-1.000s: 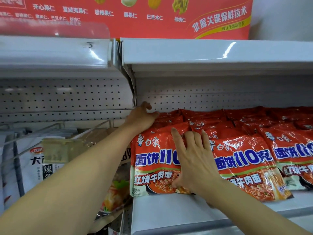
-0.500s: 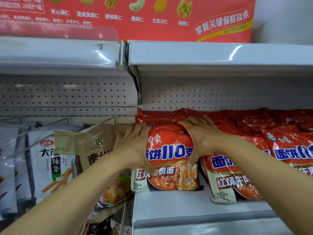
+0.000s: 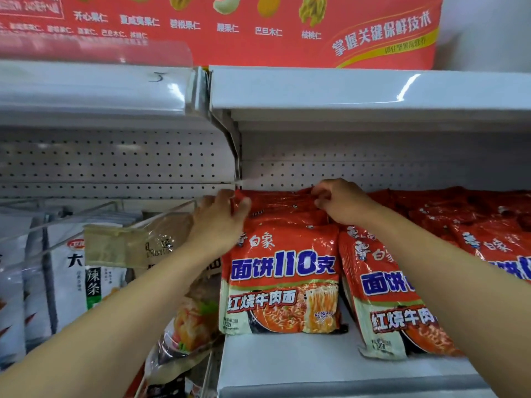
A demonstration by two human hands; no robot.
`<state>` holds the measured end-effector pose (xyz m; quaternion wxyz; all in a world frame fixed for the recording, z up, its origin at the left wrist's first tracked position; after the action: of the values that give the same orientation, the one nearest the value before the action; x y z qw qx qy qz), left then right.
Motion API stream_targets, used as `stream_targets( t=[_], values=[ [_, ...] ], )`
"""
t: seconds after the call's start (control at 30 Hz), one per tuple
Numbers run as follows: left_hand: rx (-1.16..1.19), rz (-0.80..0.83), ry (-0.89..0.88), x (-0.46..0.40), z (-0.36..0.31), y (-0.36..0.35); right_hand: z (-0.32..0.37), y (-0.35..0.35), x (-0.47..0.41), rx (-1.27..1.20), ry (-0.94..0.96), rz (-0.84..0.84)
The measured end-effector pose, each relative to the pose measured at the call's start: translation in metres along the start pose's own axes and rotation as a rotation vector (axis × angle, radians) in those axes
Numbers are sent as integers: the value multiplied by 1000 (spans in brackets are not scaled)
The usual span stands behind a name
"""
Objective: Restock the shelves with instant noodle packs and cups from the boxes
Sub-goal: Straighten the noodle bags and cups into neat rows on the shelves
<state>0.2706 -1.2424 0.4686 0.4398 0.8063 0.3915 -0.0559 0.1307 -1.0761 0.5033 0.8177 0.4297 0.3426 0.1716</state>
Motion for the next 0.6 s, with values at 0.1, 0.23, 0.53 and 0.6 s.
stream_targets(
  t=[0.1,0.23,0.53,0.6],
  values=[
    [130,-42,106,-21,11,2,0,-9,-7,-35,2,-11],
    [87,-62,216,-38,18,-8,-2,-9,-11,-7,1,-97],
    [-45,-199,252,-40,32,-5,-10,-11,-16,-25,-23,-175],
    [45,-204,225,-37,32,2,-10,-6,-12,-97,-32,-137]
  ],
)
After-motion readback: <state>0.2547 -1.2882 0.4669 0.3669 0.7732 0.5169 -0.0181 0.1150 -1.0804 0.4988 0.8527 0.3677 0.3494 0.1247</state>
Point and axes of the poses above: each hand's wrist, its own x-axis away from the middle knuckle, its own y-axis out of the back of the hand, z = x × y, the point moved 7 cm from there along -x, towards the middle knuckle
